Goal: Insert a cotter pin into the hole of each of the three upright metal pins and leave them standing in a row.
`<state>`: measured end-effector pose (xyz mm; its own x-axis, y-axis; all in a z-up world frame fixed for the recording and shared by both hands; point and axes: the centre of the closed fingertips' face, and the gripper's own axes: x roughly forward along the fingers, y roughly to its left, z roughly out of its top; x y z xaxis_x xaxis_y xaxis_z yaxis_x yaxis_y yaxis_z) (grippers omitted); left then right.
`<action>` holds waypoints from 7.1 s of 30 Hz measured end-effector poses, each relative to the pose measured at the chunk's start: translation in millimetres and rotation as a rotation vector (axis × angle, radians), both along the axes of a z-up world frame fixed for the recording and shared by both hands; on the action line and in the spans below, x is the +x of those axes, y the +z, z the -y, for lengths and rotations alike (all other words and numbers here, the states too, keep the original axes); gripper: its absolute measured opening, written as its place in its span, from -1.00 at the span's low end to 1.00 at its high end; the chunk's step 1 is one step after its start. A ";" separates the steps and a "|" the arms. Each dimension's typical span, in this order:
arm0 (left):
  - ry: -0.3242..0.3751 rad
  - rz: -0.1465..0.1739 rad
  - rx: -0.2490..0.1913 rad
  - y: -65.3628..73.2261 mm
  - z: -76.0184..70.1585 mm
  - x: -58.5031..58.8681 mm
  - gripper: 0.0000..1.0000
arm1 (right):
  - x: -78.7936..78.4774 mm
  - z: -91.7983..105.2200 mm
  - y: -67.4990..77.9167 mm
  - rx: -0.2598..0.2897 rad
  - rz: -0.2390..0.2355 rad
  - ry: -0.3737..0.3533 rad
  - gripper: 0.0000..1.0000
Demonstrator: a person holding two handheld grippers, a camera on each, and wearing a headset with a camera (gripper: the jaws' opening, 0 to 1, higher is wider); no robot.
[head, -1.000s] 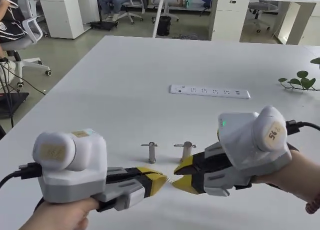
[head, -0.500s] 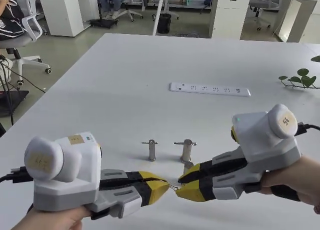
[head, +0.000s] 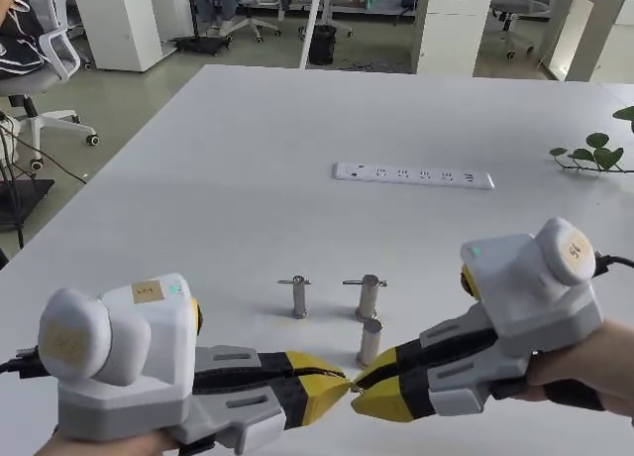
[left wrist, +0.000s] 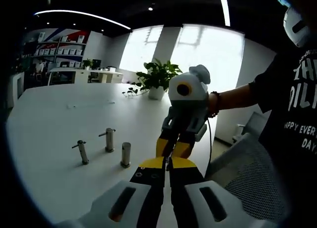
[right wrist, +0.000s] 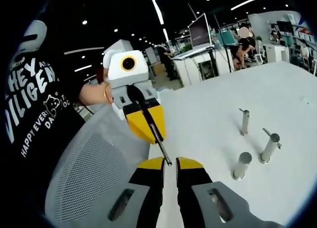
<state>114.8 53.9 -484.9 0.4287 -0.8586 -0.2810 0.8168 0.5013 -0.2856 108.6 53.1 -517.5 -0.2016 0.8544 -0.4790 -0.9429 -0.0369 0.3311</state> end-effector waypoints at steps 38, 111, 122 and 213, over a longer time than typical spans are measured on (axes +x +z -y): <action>0.054 0.012 0.099 -19.2 -3.2 5.8 -0.74 | 15.6 16.2 -12.9 -0.158 0.265 0.065 -1.00; 0.216 0.034 0.304 -94.6 29.6 105.9 -0.74 | 104.2 66.8 -55.3 -0.473 0.465 0.043 -1.00; 0.255 -0.023 0.240 -99.2 29.1 108.3 -0.75 | 104.8 60.5 -55.6 -0.482 0.482 0.064 -1.00; 0.302 -0.102 0.274 -107.6 3.7 95.4 -0.39 | 99.1 19.1 -38.5 -0.374 0.358 -0.088 -0.73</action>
<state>210.2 50.2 -592.5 0.6075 -0.5864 -0.5358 0.5962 0.7823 -0.1801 207.7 34.0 -556.0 0.0952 0.6182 -0.7802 -0.9936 0.1063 -0.0369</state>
